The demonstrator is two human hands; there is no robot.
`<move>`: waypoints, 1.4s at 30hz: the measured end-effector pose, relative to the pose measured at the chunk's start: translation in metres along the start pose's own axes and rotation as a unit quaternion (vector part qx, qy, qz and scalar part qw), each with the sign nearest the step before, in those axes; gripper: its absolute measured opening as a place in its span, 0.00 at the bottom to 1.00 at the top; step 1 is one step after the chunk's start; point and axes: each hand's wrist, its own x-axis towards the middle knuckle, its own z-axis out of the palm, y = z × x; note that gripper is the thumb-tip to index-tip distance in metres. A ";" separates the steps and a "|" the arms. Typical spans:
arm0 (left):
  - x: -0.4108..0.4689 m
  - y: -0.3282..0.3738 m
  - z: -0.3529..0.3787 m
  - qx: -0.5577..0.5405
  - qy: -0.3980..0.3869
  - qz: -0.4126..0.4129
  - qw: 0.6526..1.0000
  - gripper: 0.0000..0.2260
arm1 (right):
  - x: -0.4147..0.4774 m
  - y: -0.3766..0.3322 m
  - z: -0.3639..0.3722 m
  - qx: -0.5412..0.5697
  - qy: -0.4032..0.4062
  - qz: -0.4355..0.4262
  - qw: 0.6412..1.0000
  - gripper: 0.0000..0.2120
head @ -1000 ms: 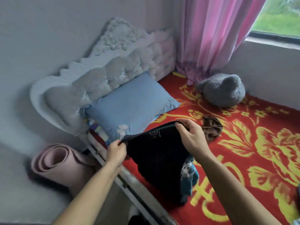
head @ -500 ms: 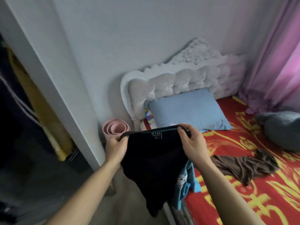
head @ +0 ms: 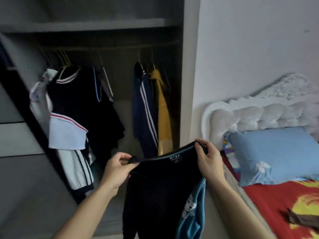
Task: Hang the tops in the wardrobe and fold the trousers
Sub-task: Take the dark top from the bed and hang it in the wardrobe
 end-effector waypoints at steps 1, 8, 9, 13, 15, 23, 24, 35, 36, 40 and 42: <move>0.003 0.001 -0.022 -0.031 0.013 -0.003 0.999 0.08 | -0.002 -0.011 0.018 0.007 -0.012 -0.007 1.000 0.08; 0.031 0.008 -0.106 -0.094 0.176 0.060 0.978 0.07 | -0.006 -0.068 0.116 0.064 -0.142 -0.036 0.987 0.09; 0.038 0.007 -0.111 -0.086 0.201 0.075 0.973 0.07 | -0.003 -0.070 0.127 0.072 -0.162 -0.034 0.984 0.09; 0.078 0.012 -0.136 -0.016 0.250 0.162 0.954 0.07 | 0.027 -0.071 0.173 0.037 -0.265 -0.056 0.962 0.09; 0.106 0.016 -0.148 0.016 0.265 0.179 0.948 0.09 | 0.054 -0.071 0.200 -0.050 -0.354 -0.076 0.931 0.11; 0.217 0.033 -0.181 0.069 0.290 0.162 0.941 0.09 | 0.151 -0.134 0.328 0.025 -0.393 -0.093 0.914 0.22; 0.228 0.033 -0.184 0.074 0.296 0.162 0.938 0.10 | 0.163 -0.147 0.342 0.067 -0.403 -0.078 0.909 0.23; 0.328 0.033 -0.224 0.093 0.234 0.220 0.942 0.10 | 0.214 -0.211 0.489 -0.022 -0.377 -0.078 0.922 0.43; 0.333 0.032 -0.225 0.095 0.233 0.218 0.943 0.09 | 0.216 -0.208 0.493 -0.027 -0.374 -0.078 0.924 0.37; 0.356 0.031 -0.238 0.078 0.205 0.235 0.947 0.07 | 0.224 -0.198 0.517 -0.008 -0.219 -0.095 0.971 0.14; 0.372 0.029 -0.251 0.085 0.170 0.236 0.953 0.08 | 0.226 -0.207 0.522 -0.016 -0.131 -0.106 0.986 0.14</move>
